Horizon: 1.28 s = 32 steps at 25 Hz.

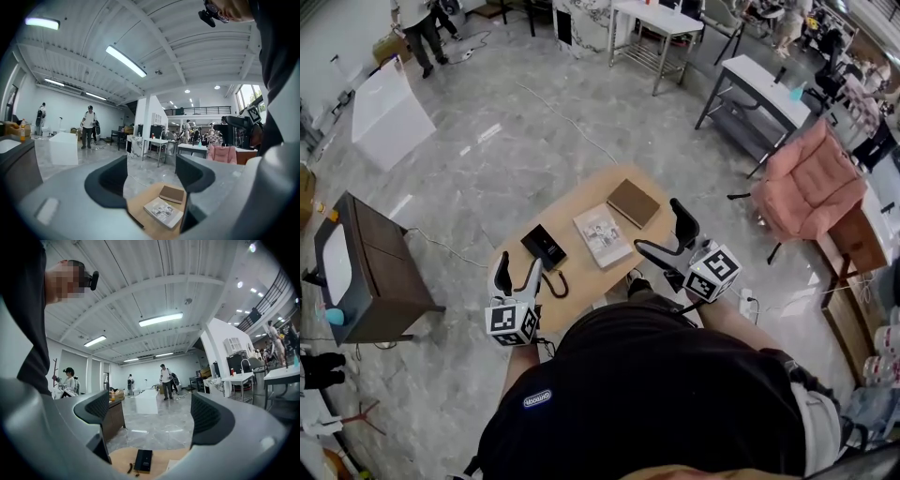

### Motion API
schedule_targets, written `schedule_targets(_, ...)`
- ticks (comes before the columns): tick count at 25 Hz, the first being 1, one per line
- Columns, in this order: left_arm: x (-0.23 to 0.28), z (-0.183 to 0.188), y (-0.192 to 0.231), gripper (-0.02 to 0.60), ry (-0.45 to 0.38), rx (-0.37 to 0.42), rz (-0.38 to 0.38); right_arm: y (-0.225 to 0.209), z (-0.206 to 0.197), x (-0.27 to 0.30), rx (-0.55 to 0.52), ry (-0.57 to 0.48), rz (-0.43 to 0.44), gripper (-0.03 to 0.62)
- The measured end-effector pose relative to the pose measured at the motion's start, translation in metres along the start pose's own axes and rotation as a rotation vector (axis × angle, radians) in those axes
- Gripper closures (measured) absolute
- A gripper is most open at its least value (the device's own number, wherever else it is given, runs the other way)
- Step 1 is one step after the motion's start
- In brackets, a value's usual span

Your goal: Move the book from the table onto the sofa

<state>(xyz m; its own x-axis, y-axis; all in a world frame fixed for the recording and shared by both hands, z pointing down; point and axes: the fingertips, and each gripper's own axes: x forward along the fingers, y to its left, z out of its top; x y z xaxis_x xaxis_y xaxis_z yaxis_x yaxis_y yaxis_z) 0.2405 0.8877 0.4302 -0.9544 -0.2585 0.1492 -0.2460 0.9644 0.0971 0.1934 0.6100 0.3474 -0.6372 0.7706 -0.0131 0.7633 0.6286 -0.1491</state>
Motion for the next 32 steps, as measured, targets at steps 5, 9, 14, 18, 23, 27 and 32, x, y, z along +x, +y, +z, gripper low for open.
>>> schedule_targets(5,0.073,0.001,-0.019,0.247,0.020,-0.018,0.018,-0.079,-0.012,0.019,0.058,0.003,0.015,0.040)
schedule_targets(9,0.128,-0.002,-0.050,0.247,0.064,0.019,-0.012,-0.131,-0.022,0.028,0.092,0.021,0.028,0.042)
schedule_targets(14,0.176,-0.022,-0.075,0.247,0.130,0.022,-0.045,-0.169,-0.052,0.026,0.140,0.082,0.034,0.042)
schedule_targets(18,0.202,-0.053,-0.097,0.247,0.200,0.003,-0.080,-0.186,-0.082,0.027,0.161,0.152,0.056,0.042)
schedule_targets(23,0.222,-0.091,-0.107,0.247,0.285,-0.002,-0.120,-0.186,-0.120,0.046,0.180,0.238,0.104,0.042)
schedule_targets(27,0.231,-0.126,-0.115,0.247,0.361,0.000,-0.142,-0.184,-0.152,0.059,0.195,0.306,0.154,0.042)
schedule_targets(32,0.241,-0.165,-0.116,0.247,0.426,-0.029,-0.144,-0.187,-0.194,0.073,0.209,0.397,0.208,0.042)
